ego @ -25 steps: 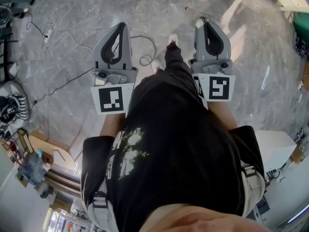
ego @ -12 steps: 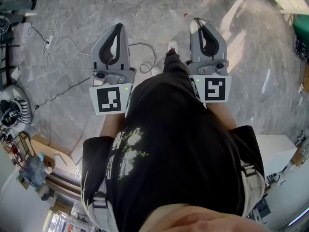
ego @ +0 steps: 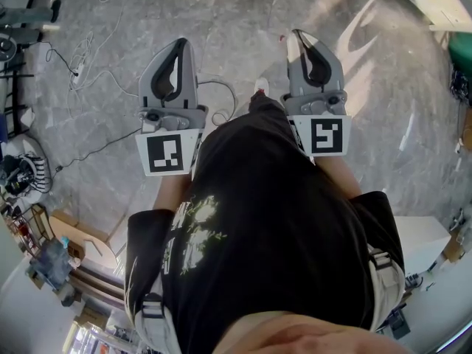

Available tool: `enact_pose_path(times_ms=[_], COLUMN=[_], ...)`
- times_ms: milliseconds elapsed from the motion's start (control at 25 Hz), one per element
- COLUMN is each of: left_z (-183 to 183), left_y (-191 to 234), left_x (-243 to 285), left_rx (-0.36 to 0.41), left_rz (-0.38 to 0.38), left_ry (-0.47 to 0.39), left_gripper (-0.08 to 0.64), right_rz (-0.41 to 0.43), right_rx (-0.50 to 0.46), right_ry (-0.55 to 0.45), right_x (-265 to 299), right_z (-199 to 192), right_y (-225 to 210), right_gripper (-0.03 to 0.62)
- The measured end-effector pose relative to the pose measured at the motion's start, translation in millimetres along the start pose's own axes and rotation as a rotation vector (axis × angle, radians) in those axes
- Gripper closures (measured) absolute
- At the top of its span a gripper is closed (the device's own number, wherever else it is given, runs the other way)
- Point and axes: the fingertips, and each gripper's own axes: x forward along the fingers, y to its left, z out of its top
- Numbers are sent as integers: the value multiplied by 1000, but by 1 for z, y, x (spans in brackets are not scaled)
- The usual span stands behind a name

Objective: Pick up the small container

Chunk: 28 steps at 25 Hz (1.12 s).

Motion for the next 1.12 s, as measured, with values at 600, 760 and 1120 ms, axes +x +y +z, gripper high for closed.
enact_pose_path(times_ms=[600,760,1120], left_z=[1,2,-7], left_y=[17,8,-9], left_x=[111,145,182], left_rx=[18,28,-3], left_rz=[46,46,55], left_ry=[-43,-51,-52], left_gripper=[558,558,558], right_rz=[68,68,124], right_rx=[-20,-3,50], right_ry=[-11,-7,14], right_x=[86,98,112], right_z=[-16,-24,-44], right_y=[-80,-115,-148], right_gripper=[595,595,595])
